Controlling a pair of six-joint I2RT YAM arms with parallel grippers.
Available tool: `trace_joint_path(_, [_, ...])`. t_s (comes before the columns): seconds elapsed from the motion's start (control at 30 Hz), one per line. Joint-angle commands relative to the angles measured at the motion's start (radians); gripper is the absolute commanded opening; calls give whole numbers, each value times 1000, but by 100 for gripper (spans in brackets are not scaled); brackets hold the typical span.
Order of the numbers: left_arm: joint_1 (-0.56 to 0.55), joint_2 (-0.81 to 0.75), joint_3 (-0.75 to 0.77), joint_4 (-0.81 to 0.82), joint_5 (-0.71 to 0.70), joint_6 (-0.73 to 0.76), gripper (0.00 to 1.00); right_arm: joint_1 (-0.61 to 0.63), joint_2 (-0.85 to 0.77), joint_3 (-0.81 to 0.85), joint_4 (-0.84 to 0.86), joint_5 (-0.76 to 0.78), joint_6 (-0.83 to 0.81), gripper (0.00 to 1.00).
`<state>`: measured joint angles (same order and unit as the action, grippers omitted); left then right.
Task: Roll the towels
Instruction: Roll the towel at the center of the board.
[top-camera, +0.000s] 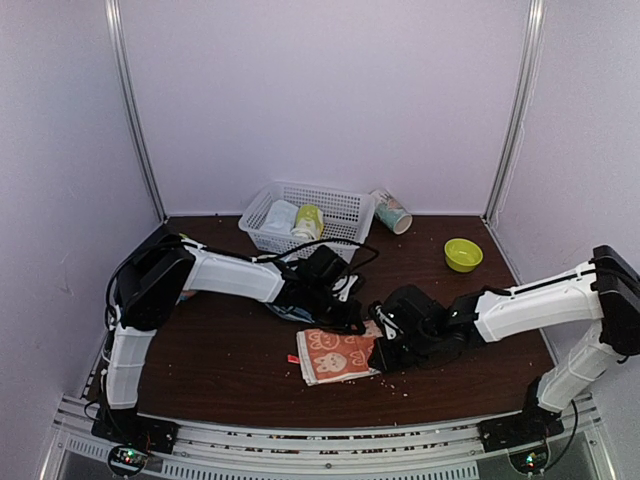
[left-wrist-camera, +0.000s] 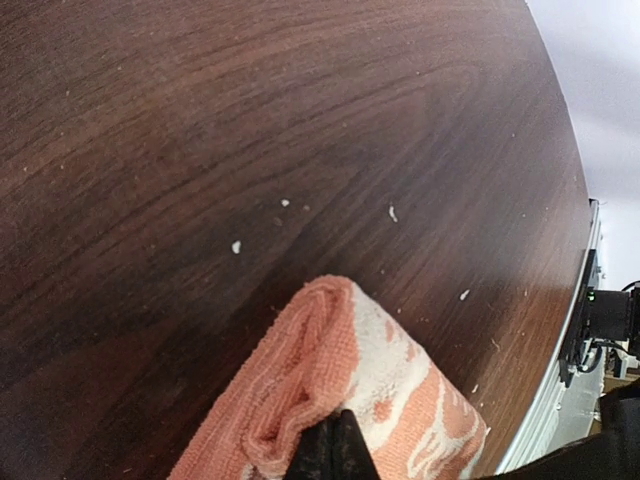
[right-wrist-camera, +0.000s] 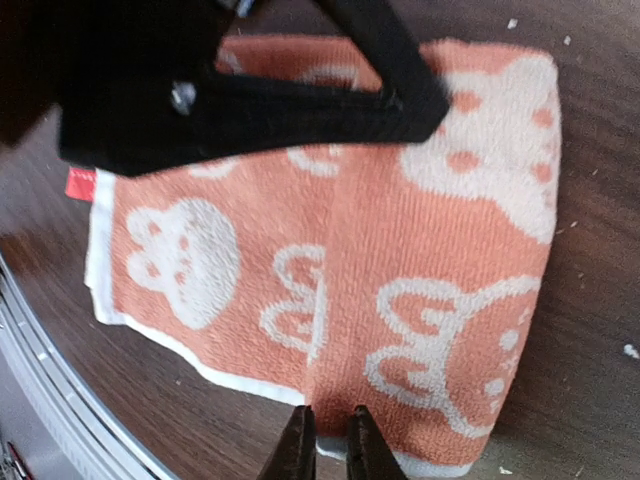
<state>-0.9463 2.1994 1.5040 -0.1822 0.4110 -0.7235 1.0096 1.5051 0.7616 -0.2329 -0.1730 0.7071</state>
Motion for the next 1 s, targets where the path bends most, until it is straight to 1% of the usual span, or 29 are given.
trace_joint_path(0.0, [6, 21, -19, 16, -20, 16, 0, 47, 74, 26, -60, 27, 23, 13])
trace_joint_path(0.1, [7, 25, -22, 16, -21, 19, 0, 62, 121, 51, -100, 29, 32, 11])
trace_joint_path(0.2, [7, 23, -28, 18, -20, 20, 0, 63, 95, 67, -120, 50, 26, 12])
trace_joint_path(0.33, [7, 16, -40, 21, -23, 22, 0, 50, -24, 77, -142, 95, 14, 33])
trace_joint_path(0.37, [7, 16, -42, 21, -23, 24, 0, 41, -52, 76, -143, 103, 15, 37])
trace_joint_path(0.43, [7, 13, -46, 23, -24, 25, 0, 18, -102, 58, -128, 105, 30, 42])
trace_joint_path(0.5, [7, 10, -53, 27, -24, 25, 0, -15, -142, 21, -89, 90, 57, 48])
trace_joint_path(0.63, [7, 5, -65, 37, -26, 20, 0, -105, -172, -86, 65, 2, 143, 52])
trace_joint_path(0.77, [7, 5, -70, 45, -23, 15, 0, -177, -141, -171, 239, -80, 206, 53])
trace_joint_path(0.87, [7, 1, -75, 44, -21, 13, 0, -205, -98, -216, 331, -113, 247, 53])
trace_joint_path(0.97, [7, -6, -82, 44, -26, 14, 0, -230, -55, -266, 458, -154, 293, 52])
